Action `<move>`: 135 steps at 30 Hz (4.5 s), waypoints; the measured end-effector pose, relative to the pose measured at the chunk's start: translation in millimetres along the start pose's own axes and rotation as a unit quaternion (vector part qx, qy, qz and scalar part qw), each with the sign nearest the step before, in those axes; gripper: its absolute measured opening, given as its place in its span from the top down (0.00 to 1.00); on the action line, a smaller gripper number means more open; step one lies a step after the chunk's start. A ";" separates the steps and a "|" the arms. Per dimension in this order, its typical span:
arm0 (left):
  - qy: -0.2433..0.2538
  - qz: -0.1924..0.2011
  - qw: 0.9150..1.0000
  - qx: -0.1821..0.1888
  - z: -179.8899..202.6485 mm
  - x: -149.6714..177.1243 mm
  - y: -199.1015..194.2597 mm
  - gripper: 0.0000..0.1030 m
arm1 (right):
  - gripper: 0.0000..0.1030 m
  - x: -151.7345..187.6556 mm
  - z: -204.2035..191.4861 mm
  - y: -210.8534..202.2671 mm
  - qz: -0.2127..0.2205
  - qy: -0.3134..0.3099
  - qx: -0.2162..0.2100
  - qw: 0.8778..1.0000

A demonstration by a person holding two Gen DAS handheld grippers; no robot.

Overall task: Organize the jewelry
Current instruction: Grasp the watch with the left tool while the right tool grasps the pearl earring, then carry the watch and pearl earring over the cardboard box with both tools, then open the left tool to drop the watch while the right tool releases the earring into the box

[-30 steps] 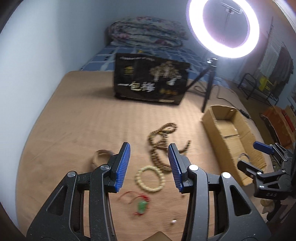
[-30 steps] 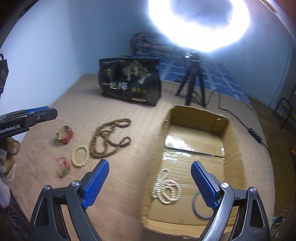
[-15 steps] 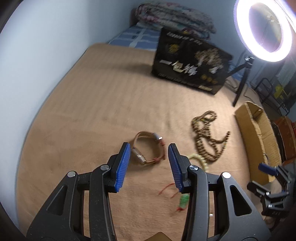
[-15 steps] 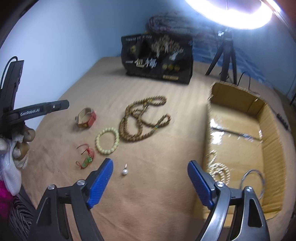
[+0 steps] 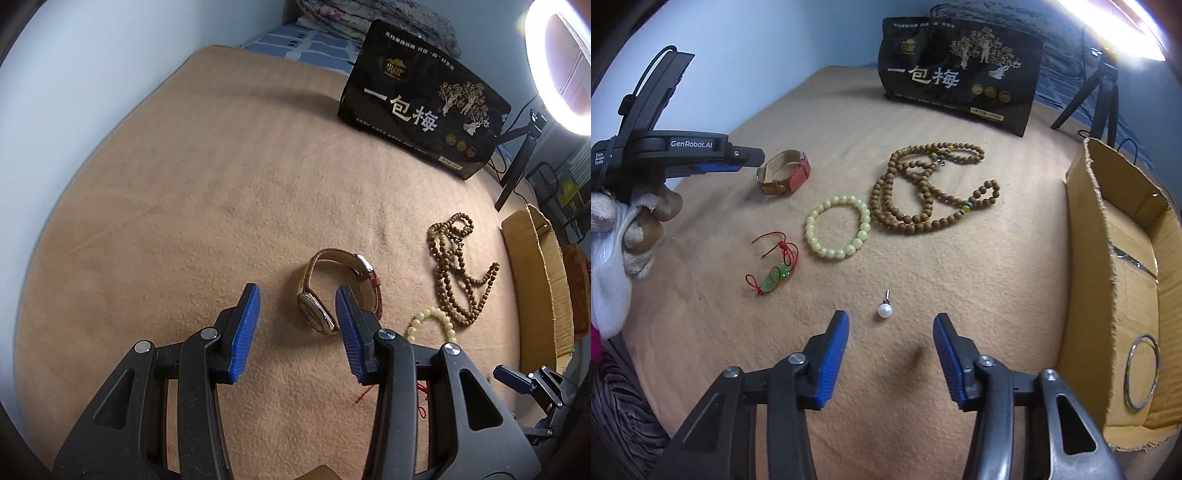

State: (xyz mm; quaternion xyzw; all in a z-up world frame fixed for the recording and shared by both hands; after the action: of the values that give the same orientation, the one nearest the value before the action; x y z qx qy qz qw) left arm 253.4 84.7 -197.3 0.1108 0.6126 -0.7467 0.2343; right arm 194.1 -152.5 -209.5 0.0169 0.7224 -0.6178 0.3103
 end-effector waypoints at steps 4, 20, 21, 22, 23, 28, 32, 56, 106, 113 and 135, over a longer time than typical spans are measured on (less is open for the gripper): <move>0.003 -0.005 1.000 0.002 2.4 1.6 6.1 0.58 | 0.62 0.0 -0.1 7.4 -0.006 -0.001 0.000 1.000; 0.001 -0.023 1.000 0.000 6.5 0.0 24.8 0.67 | 0.73 -7.9 -8.0 16.6 -0.007 -0.021 0.003 1.000; -0.002 -0.024 1.000 0.001 6.1 0.1 25.2 0.67 | 0.76 -7.8 -9.0 17.3 -0.008 -0.024 0.005 1.000; -0.004 -0.024 1.000 0.003 5.7 -0.1 25.2 0.69 | 0.78 -7.7 -9.9 18.1 -0.009 -0.026 0.006 1.000; -0.005 -0.023 1.000 0.004 5.7 -0.5 25.0 0.70 | 0.79 -7.9 -10.5 19.1 -0.010 -0.028 0.007 1.000; -0.005 -0.022 1.000 0.003 8.5 -0.6 23.8 0.79 | 0.88 -7.5 -10.3 19.5 -0.009 -0.028 0.003 1.000; -0.002 -0.019 1.000 -0.004 9.6 -0.6 23.6 0.89 | 0.94 -7.9 -9.0 18.8 -0.008 -0.024 -0.001 1.000; -0.017 0.026 0.999 0.025 22.1 -12.7 -22.6 0.91 | 0.94 -20.3 5.5 -34.2 0.055 -0.007 0.008 0.998; 0.077 0.033 0.985 0.150 270.6 3.2 -20.7 0.91 | 0.94 37.5 188.3 -111.4 0.098 0.159 0.078 0.979; 0.088 0.020 0.984 0.155 291.4 11.2 -6.4 0.91 | 0.94 46.4 198.2 -105.0 0.083 0.166 0.078 0.980; 0.103 0.031 0.981 0.164 297.0 12.7 -15.8 0.48 | 0.10 47.3 183.9 -99.8 0.068 0.128 0.123 0.982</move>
State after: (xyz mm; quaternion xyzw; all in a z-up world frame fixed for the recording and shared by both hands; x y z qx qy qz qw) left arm 270.9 -203.0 -122.6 0.2434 0.4991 -0.8138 0.1715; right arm 193.9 -359.0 -151.8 0.1824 0.6717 -0.6723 0.2522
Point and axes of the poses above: each gripper's, at about its wrist camera, not at the fingertips, and y roughly the way its jaws point, z to its right, x to its underside, the point moved 1 cm from there along y, roughly the way its jaws point, and after that the axes turned 2 degrees about x, right-handed, at the moved point
